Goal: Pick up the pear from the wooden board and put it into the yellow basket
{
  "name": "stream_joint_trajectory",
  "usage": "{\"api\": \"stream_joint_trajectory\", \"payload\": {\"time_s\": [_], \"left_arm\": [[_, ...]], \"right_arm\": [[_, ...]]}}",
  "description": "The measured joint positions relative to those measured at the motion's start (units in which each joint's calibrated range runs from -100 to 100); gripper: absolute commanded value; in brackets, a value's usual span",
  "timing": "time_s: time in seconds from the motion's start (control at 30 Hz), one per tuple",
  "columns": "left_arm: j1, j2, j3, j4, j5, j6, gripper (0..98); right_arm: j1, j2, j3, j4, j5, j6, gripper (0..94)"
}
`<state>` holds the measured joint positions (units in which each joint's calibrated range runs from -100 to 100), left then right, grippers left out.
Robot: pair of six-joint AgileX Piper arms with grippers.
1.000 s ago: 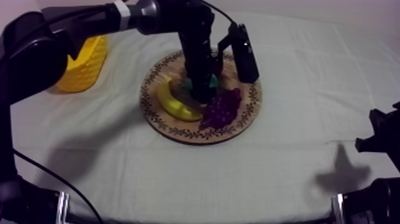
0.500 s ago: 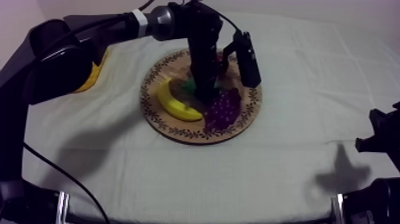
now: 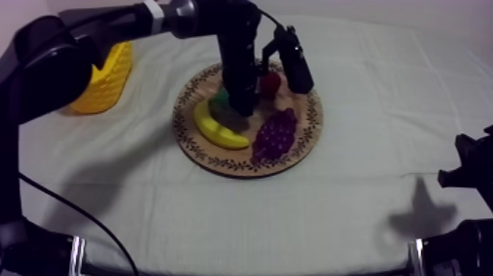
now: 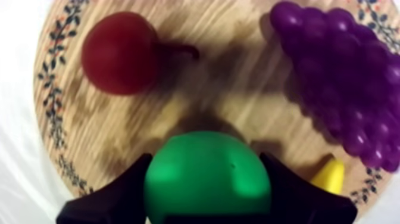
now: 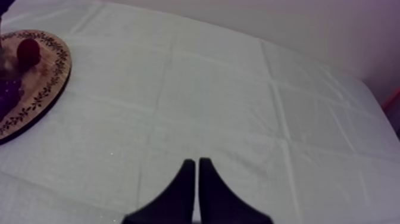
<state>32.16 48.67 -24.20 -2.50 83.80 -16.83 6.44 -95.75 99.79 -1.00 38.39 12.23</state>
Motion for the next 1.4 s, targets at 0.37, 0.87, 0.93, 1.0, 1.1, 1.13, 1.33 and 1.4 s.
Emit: {"api": "stream_joint_trajectory", "payload": {"time_s": [0.37,0.87,0.93,1.0,1.1,1.13,1.33,1.4], "left_arm": [[-2.7,-19.8,13.0,-0.35,0.7,3.7,55.7],[-14.6,-40.3,11.4,-0.3,3.5,6.9,58.1],[-17.7,-39.9,10.6,-0.23,3.5,6.5,58.3],[-20.2,-38.8,9.9,-0.23,3.5,6.2,58.5],[-24.0,-36.5,8.6,-0.43,3.5,5.7,59.0],[-25.2,-35.5,8.0,-0.44,3.5,5.6,59.2],[-30.7,-28.6,4.5,-0.73,3.4,4.8,61.0],[-31.7,-26.4,3.5,-0.78,3.4,4.5,61.6]], "right_arm": [[0.0,0.0,0.0,0.0,0.0,0.0,0.3],[0.0,0.0,0.0,0.0,0.0,0.0,0.3],[0.0,0.0,0.0,0.0,0.0,0.0,0.3],[0.0,0.0,0.0,0.0,0.0,0.0,0.3],[0.0,0.0,0.0,0.0,0.0,0.0,0.3],[0.0,0.0,0.0,0.0,0.0,0.0,0.3],[0.0,0.0,0.0,0.0,0.0,0.0,0.3],[0.0,0.0,0.0,0.0,0.0,0.0,0.3]]}}
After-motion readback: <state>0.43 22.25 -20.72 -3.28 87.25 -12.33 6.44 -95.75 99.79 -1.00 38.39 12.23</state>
